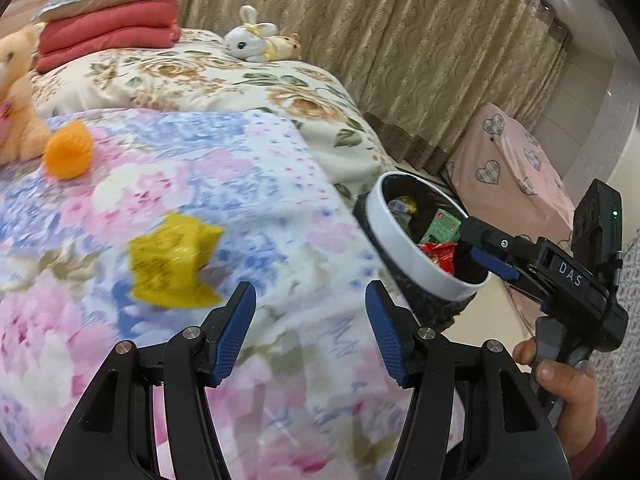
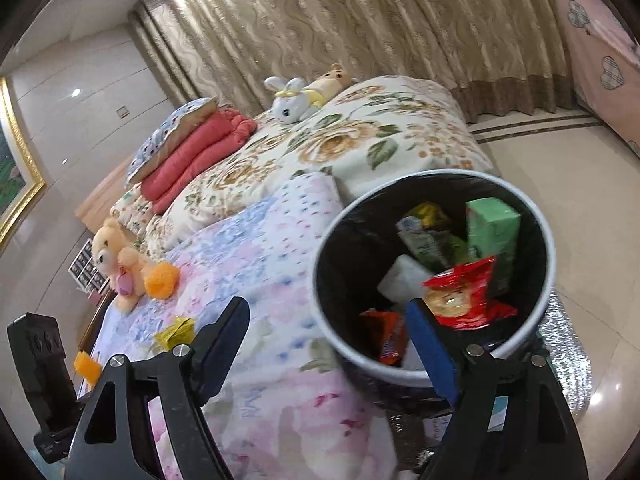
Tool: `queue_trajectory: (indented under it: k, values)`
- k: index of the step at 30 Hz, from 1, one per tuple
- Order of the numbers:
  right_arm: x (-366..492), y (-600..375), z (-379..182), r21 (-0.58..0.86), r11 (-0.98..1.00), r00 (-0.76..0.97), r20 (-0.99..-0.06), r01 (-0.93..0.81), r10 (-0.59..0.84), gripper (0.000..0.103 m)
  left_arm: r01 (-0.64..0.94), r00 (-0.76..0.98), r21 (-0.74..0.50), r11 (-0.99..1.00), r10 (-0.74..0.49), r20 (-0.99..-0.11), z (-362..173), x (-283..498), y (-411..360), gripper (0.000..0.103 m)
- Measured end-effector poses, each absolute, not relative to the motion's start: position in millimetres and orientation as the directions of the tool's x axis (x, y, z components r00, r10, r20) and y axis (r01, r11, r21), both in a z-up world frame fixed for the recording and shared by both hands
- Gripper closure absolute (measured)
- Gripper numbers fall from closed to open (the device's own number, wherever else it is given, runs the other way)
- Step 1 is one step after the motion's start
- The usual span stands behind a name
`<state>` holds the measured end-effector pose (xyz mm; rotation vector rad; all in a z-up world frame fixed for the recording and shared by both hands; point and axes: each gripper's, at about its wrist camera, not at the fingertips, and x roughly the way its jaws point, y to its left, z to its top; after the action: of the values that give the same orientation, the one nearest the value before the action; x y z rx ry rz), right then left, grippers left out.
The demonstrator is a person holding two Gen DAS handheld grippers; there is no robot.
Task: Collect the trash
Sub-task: 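Reach the right gripper to the yellow wrapper while left reaches the orange mesh sleeve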
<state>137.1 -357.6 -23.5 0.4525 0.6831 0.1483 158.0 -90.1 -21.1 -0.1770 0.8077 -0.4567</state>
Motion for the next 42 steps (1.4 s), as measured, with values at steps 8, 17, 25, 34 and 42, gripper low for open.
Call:
queue_trajectory:
  k: [8, 17, 25, 34, 42]
  values:
    - [142, -322, -32, 0.453, 0.891, 0.736, -0.591, -0.035, 0.33, 0.019, 0.23, 0.633, -0.34, 0.912, -0.406, -0.66, -33, 147, -39, 0.045]
    - [147, -275, -40, 0.453, 0.885, 0.694, -0.603, -0.108, 0.394, 0.017, 0.131, 0.651, -0.331, 0.935, -0.333, -0.682, -46, 148, 8, 0.045]
    - [152, -237, -49, 0.459, 0.873, 0.651, -0.614, -0.166, 0.447, 0.017, 0.047, 0.671, -0.322, 0.945, -0.269, -0.691, -52, 154, 43, 0.045]
    - [162, -200, -54, 0.445, 0.866, 0.612, -0.627, -0.227, 0.482, 0.017, -0.007, 0.669, -0.319, 0.948, -0.233, -0.706, -59, 163, 65, 0.045]
    - [176, -179, -61, 0.442, 0.862, 0.592, -0.636, -0.247, 0.496, 0.017, -0.038, 0.661, -0.305, 0.952, -0.205, -0.722, -61, 177, 77, 0.045]
